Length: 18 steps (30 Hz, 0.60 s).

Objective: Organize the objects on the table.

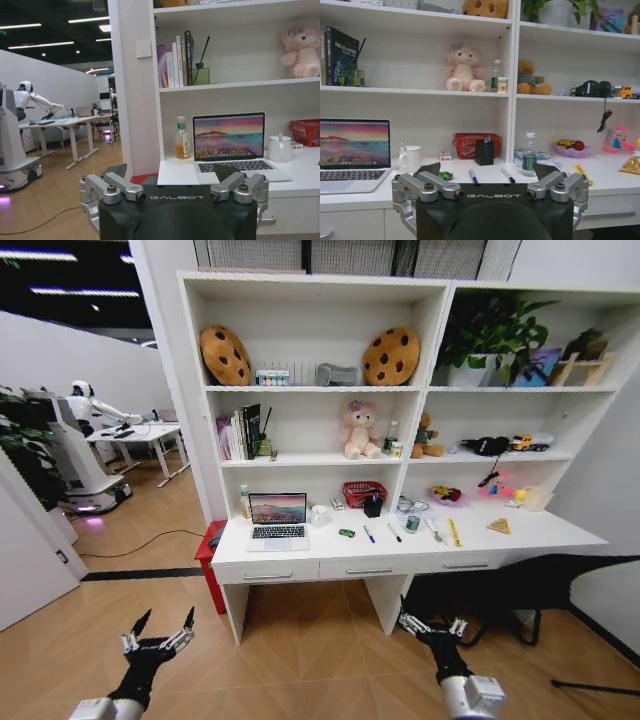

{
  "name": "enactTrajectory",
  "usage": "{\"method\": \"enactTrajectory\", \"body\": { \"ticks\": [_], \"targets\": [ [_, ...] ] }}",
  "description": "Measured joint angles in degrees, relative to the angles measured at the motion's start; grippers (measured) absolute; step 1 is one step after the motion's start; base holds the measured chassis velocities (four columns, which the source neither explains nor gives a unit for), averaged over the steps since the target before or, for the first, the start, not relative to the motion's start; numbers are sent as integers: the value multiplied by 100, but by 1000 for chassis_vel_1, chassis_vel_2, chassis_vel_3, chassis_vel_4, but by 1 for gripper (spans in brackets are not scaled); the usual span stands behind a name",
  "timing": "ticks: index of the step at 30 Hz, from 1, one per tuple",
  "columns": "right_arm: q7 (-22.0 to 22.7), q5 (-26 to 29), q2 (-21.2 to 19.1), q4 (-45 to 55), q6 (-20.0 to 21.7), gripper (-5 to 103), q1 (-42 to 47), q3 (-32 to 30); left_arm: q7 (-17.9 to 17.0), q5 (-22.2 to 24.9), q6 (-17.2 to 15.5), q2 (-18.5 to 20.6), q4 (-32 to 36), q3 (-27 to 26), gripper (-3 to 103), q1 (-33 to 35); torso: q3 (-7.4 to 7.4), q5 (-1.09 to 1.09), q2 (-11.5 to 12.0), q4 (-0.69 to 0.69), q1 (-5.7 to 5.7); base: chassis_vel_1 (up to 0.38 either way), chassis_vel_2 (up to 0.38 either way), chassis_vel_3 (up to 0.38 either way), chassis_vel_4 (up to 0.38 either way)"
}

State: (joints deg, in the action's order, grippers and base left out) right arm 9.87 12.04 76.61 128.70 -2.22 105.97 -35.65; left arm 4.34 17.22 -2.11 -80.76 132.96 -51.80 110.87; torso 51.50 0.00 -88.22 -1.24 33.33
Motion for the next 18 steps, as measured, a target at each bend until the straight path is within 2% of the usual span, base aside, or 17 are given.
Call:
{"method": "enactTrajectory", "body": {
  "ticks": [2, 5, 13, 18],
  "targets": [
    [-310, 63, -34, 43, 44, 100, 87, -27, 32, 24, -54, 12, 84, 19, 98, 23, 0, 0, 0, 0, 0, 0, 0, 0, 0],
    [-453, 46, -27, 44, 40, 100, 126, -1, 68, 13, -81, 10, 140, 59, 98, 66, 0, 0, 0, 0, 0, 0, 0, 0, 0],
    [-472, -28, -1, 1, 4, 100, 115, 33, 75, -41, -88, -8, 177, 48, 98, 108, 0, 0, 0, 0, 0, 0, 0, 0, 0],
    [-400, -68, 23, -64, -204, 100, 80, 42, 75, -134, -93, -89, 201, 54, 98, 134, 0, 0, 0, 0, 0, 0, 0, 0, 0]
  ]
}}
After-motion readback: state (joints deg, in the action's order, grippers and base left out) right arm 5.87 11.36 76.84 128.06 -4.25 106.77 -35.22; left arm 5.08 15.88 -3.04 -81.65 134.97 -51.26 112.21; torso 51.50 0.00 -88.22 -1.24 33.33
